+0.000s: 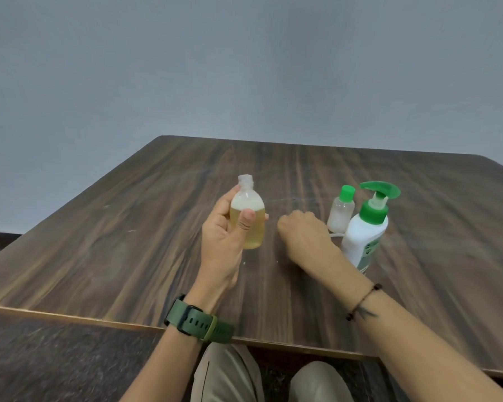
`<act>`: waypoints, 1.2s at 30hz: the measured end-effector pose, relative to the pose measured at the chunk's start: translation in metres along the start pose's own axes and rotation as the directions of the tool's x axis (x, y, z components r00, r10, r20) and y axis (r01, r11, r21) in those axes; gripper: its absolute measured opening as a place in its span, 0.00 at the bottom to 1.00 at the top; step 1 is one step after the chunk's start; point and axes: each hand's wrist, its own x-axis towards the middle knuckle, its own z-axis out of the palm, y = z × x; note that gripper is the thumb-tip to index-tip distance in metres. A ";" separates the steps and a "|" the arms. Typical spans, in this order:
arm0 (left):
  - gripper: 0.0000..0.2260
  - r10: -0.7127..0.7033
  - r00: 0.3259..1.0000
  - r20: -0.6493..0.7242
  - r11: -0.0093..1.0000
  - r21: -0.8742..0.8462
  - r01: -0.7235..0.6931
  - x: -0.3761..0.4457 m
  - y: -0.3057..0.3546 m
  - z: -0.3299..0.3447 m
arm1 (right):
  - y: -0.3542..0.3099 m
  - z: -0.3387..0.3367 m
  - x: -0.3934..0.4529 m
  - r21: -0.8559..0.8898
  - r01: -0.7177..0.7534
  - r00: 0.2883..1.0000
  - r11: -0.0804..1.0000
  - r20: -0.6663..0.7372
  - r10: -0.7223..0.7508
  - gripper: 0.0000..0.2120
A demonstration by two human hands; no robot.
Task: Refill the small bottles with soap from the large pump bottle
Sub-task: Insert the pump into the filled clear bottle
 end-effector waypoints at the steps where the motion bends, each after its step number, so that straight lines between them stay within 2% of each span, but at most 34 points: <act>1: 0.29 -0.003 1.000 -0.001 1.000 0.016 0.003 0.000 -0.001 -0.001 | -0.001 0.004 0.006 -0.048 0.015 0.999 0.999 0.030 -0.014 0.14; 4: 0.27 -0.021 1.000 -0.007 0.999 0.029 0.021 -0.001 -0.001 -0.002 | -0.003 0.015 0.014 -0.136 0.049 0.994 0.989 0.106 -0.035 0.14; 6: 0.26 -0.035 0.999 -0.023 0.999 0.031 0.036 0.000 -0.002 -0.004 | -0.005 0.018 0.019 -0.077 0.035 0.993 0.996 0.115 -0.026 0.13; 8: 0.26 -0.037 0.998 -0.045 0.998 0.042 0.039 0.000 -0.004 -0.005 | -0.004 0.011 0.023 0.128 -0.004 0.999 0.992 0.043 -0.002 0.09; 10: 0.26 -0.026 0.998 -0.061 0.999 0.040 0.029 0.000 -0.003 -0.005 | 0.005 -0.013 0.026 0.424 -0.003 0.988 0.905 -0.136 0.067 0.13; 12: 0.21 -0.030 0.998 -0.057 0.998 0.061 0.034 -0.001 -0.002 -0.005 | 0.017 -0.050 0.026 0.654 0.069 0.929 0.754 -0.318 0.191 0.12; 13: 0.17 -0.039 0.998 -0.050 0.997 0.069 0.043 -0.001 -0.001 -0.004 | 0.023 -0.069 0.023 0.763 0.140 0.898 0.631 -0.367 0.244 0.08; 14: 0.15 -0.047 0.998 -0.042 0.996 0.075 0.050 -0.001 0.000 -0.003 | 0.028 -0.088 0.018 0.854 0.235 0.877 0.464 -0.392 0.278 0.04; 16: 0.14 -0.050 0.998 -0.036 0.994 0.098 0.054 0.000 0.001 -0.002 | 0.033 -0.115 0.006 0.921 0.372 0.879 0.113 -0.388 0.277 0.04; 17: 0.14 -0.047 0.998 -0.033 0.993 0.105 0.050 0.001 0.001 -0.002 | 0.034 -0.120 0.002 0.918 0.395 0.888 0.022 -0.388 0.248 0.05; 18: 0.14 -0.040 0.999 -0.023 0.993 0.108 0.042 0.002 0.002 0.000 | 0.033 -0.123 -0.001 0.918 0.397 0.896 -0.004 -0.386 0.219 0.06; 23: 0.13 -0.040 0.999 0.022 0.993 0.115 0.038 0.003 0.004 0.010 | 0.024 -0.106 0.000 0.945 0.325 0.930 0.031 -0.326 0.169 0.06; 27: 0.13 -0.043 0.999 0.014 0.992 0.119 0.041 0.002 0.006 0.014 | 0.035 -0.113 -0.005 0.921 0.386 0.883 0.046 -0.383 0.272 0.08; 29: 0.13 -0.047 0.999 0.002 0.991 0.126 0.046 0.002 0.007 0.013 | 0.043 -0.122 -0.008 0.907 0.414 0.865 0.079 -0.419 0.278 0.08; 33: 0.13 -0.046 0.999 0.001 0.993 0.109 0.046 0.003 0.004 0.014 | 0.046 -0.120 -0.008 0.916 0.381 0.879 0.126 -0.401 0.259 0.08; 36: 0.13 -0.041 0.999 0.015 0.991 0.130 0.039 0.002 0.001 0.014 | 0.045 -0.114 -0.008 0.927 0.359 0.889 0.112 -0.376 0.262 0.08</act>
